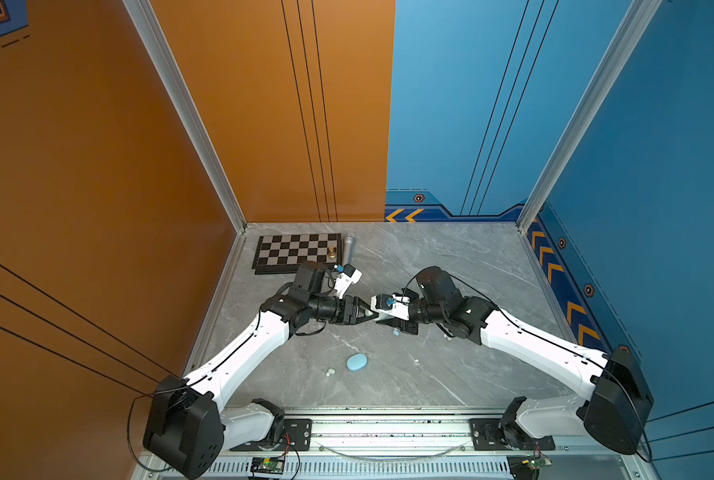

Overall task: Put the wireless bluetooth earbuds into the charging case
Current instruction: 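Bring the held green case between both grippers while the left gripper approaches, then grip the green case with both grippers, left holding its base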

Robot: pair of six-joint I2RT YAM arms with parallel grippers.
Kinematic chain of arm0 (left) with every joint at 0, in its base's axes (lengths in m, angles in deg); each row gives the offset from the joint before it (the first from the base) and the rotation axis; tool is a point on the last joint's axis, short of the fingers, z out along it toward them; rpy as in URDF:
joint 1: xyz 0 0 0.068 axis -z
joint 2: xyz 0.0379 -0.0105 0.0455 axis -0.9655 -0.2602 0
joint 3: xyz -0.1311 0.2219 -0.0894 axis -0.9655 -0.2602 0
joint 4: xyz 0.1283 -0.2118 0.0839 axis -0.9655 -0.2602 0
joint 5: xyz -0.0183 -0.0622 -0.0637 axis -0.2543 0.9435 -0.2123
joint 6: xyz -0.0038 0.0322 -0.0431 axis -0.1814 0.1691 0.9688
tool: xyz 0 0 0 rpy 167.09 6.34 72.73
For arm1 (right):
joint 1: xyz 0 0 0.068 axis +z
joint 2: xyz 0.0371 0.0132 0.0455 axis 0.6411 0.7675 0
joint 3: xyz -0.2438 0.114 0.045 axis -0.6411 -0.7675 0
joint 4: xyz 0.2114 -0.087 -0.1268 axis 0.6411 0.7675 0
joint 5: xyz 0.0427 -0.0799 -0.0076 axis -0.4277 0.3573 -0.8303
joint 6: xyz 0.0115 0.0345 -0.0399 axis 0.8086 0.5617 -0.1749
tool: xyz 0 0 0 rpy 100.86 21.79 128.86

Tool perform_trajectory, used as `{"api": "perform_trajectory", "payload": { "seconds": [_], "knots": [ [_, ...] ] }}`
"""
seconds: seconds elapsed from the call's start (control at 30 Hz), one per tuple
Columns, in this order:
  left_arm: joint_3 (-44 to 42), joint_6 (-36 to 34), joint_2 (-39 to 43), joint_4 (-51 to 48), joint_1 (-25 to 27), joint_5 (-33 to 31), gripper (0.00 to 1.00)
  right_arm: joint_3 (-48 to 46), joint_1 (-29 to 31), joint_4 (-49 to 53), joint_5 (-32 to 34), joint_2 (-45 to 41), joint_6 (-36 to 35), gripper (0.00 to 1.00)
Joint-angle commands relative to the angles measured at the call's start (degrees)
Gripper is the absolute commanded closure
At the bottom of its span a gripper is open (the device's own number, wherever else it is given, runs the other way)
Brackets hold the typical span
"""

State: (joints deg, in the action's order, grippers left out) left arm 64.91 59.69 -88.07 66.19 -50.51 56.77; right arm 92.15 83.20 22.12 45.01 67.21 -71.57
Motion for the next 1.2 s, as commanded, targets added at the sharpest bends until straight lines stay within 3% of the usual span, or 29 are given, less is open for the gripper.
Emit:
{"api": "perform_trajectory", "payload": {
  "seconds": [0.0, 0.07, 0.2, 0.43, 0.73, 1.17],
  "knots": [
    [-3.34, -8.17, 7.22, 6.87, -0.41, -5.31, 0.49, 2.31, -2.65, 5.74, -6.67, -3.16, 4.62, 0.74],
    [-6.94, -12.78, 12.48, 11.53, -0.26, -9.39, 0.48, 3.03, -5.36, 7.99, -10.62, -3.88, 7.75, 0.75],
    [-10.23, -25.65, 19.80, 11.68, 1.33, -15.16, 0.46, 4.42, -7.81, 12.01, -16.90, -4.48, 10.69, 0.77],
    [-3.78, -43.08, 16.16, 0.46, 5.78, -11.37, 0.44, 7.99, -8.28, 19.54, -20.41, -3.79, 8.88, 0.79],
    [-1.18, -48.62, 11.64, 0.45, 8.45, -9.18, 0.43, 12.16, -4.79, 26.02, -18.17, -2.26, 4.60, 0.80],
    [0.20, -48.95, 9.19, 0.43, 10.11, -5.44, 0.45, 14.23, -3.51, 26.46, -13.99, -0.55, 1.86, 0.84]
  ]
}}
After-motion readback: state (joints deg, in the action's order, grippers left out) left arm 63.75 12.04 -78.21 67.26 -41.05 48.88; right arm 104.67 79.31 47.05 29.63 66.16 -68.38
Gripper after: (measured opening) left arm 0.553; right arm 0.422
